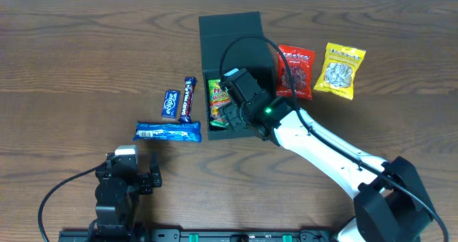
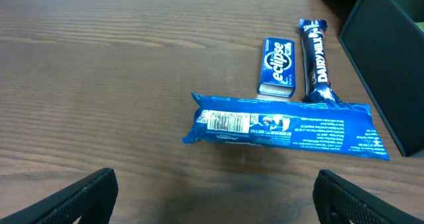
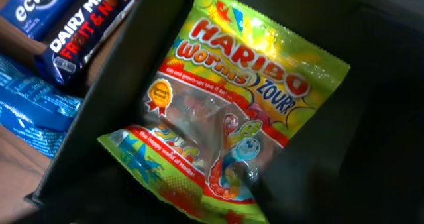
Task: Pack container
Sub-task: 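Release the Haribo bag and retract right gripper toward front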
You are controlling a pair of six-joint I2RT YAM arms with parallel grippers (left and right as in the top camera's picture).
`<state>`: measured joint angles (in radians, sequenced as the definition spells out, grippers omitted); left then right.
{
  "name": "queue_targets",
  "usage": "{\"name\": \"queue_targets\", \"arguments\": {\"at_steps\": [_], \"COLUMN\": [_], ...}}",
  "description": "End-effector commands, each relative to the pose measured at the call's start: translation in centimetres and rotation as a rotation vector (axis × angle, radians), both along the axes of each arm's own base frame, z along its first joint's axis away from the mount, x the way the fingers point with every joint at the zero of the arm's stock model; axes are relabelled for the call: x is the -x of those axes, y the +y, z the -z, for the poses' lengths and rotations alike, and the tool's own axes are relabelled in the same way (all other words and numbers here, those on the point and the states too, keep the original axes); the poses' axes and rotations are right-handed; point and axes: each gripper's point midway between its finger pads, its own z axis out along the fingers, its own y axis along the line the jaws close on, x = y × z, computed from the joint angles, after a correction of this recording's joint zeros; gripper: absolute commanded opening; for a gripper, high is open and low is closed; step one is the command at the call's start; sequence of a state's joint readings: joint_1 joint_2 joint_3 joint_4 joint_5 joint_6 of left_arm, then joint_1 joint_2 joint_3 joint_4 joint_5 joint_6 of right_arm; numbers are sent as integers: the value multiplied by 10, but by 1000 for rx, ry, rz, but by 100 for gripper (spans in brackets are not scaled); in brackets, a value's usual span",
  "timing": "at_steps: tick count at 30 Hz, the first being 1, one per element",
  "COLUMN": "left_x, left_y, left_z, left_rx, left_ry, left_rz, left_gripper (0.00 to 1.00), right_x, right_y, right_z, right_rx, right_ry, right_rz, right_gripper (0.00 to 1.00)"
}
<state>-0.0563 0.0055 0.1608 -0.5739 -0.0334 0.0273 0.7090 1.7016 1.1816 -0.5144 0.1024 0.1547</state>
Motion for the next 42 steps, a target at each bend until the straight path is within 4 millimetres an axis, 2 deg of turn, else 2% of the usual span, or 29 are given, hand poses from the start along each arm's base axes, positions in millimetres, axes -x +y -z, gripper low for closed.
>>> {"name": "queue_targets", "arguments": {"at_steps": [1, 4, 7, 11, 15, 19, 23, 29, 34, 37, 40, 42], "left_x": [0, 0, 0, 0, 0, 0, 0, -1, 5, 4, 0, -2], "left_y": [1, 1, 1, 1, 1, 1, 1, -5, -57, -72, -66, -60], "left_z": [4, 4, 4, 4, 4, 4, 4, 3, -2, -16, -35, -49], "left_rx": [-15, -15, -15, -15, -15, -15, -15, 5, 150, 235, 303, 286], "left_ry": [7, 7, 7, 7, 7, 7, 7, 1, -3, -45, -86, -112], "left_rz": [-1, -1, -1, -1, -1, -1, -1, 32, 299, 357, 287, 255], "left_gripper": [95, 95, 95, 95, 95, 95, 95, 95, 95, 95, 95, 95], "right_x": [-5, 1, 18, 52, 88, 123, 148, 166, 170, 167, 165, 164], "right_y": [3, 4, 6, -12, -27, -36, -46, -66, -70, -67, -65, -65], "right_z": [-25, -59, -95, -141, -168, -180, -176, -141, -114, -102, -96, -94], "right_rx": [-63, -131, -209, -260, -316, -369, -366, -245, -217, -225, -237, -242], "right_ry": [-23, -51, -69, -101, -82, -26, 51, 178, 241, 247, 251, 252], "right_rz": [52, 57, 15, -13, -61, -122, -148, -110, -68, -50, -31, -23], "right_gripper": [99, 99, 99, 99, 99, 99, 99, 99, 99, 99, 99, 99]}}
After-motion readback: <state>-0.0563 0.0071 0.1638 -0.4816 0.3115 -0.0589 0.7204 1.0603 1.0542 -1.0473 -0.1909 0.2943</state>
